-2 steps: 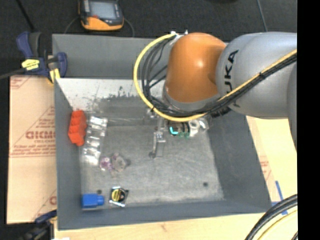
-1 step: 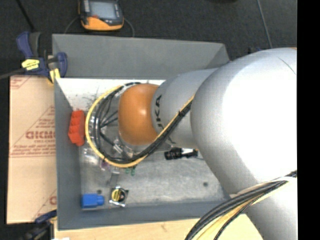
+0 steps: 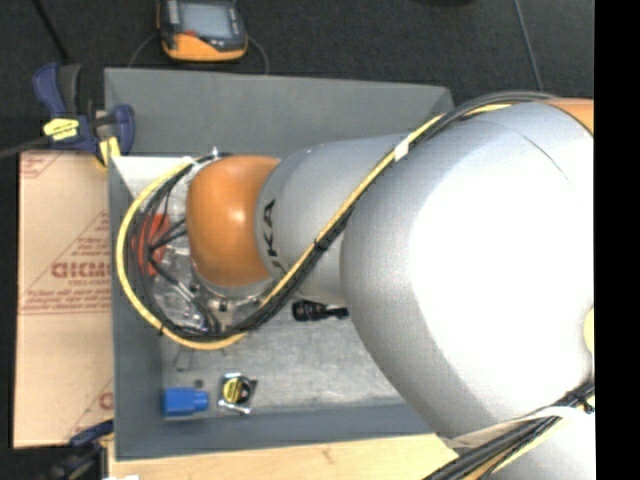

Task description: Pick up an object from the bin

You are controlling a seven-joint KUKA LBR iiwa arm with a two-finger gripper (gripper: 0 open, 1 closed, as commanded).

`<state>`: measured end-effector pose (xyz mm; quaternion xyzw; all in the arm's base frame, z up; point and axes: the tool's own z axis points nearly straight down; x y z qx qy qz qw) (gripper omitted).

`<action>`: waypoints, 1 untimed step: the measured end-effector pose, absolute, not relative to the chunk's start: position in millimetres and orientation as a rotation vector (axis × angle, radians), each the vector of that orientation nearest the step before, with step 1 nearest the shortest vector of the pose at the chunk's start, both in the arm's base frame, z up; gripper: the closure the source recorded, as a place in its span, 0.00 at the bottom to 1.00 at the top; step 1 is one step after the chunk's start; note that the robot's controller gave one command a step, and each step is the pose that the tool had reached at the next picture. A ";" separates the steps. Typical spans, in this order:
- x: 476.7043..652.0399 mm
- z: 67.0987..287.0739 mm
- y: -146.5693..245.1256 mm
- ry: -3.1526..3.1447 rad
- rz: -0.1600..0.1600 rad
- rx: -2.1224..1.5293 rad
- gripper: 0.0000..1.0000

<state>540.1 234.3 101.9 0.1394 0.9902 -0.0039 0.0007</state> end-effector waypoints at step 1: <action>552.0 100.3 191.1 3.020 -0.002 0.871 0.00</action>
Offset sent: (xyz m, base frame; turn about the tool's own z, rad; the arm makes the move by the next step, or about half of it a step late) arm 0.0112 -0.0415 -0.0019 0.2839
